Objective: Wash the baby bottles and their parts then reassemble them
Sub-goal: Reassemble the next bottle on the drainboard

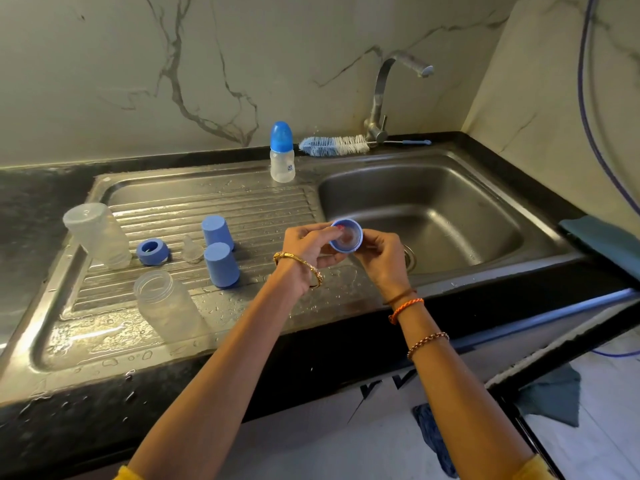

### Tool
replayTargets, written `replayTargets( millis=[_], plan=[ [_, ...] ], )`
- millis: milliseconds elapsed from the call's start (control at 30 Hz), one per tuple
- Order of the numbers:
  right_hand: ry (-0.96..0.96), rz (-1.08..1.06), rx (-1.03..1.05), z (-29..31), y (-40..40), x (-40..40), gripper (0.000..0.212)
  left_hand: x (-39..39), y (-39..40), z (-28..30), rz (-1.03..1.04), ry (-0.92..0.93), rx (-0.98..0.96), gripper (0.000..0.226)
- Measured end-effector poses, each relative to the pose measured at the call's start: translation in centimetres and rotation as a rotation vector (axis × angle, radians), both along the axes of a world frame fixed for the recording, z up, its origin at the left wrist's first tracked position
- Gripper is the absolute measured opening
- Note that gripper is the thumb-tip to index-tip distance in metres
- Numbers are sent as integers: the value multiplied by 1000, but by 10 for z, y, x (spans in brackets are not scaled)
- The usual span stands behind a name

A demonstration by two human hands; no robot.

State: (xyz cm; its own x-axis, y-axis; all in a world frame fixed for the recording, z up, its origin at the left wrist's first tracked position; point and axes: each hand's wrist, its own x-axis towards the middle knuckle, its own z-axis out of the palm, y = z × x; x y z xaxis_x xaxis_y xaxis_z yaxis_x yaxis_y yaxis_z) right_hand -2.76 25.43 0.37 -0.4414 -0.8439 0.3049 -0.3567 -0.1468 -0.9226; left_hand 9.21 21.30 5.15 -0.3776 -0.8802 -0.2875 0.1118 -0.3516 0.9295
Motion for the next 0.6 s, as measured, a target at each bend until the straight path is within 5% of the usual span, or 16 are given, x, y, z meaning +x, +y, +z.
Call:
replayTargets(
  millis=[233, 467, 600],
  plan=[
    [-89, 15, -83, 0, -4, 6, 21, 0, 5, 2, -44, -2, -37, 5],
    [249, -125, -37, -7, -22, -1, 15, -5, 4, 2, -10, 14, -173, 10],
    [197, -114, 41, -7, -20, 3, 12, -6, 2, -5, 74, -70, -246, 17]
  ],
)
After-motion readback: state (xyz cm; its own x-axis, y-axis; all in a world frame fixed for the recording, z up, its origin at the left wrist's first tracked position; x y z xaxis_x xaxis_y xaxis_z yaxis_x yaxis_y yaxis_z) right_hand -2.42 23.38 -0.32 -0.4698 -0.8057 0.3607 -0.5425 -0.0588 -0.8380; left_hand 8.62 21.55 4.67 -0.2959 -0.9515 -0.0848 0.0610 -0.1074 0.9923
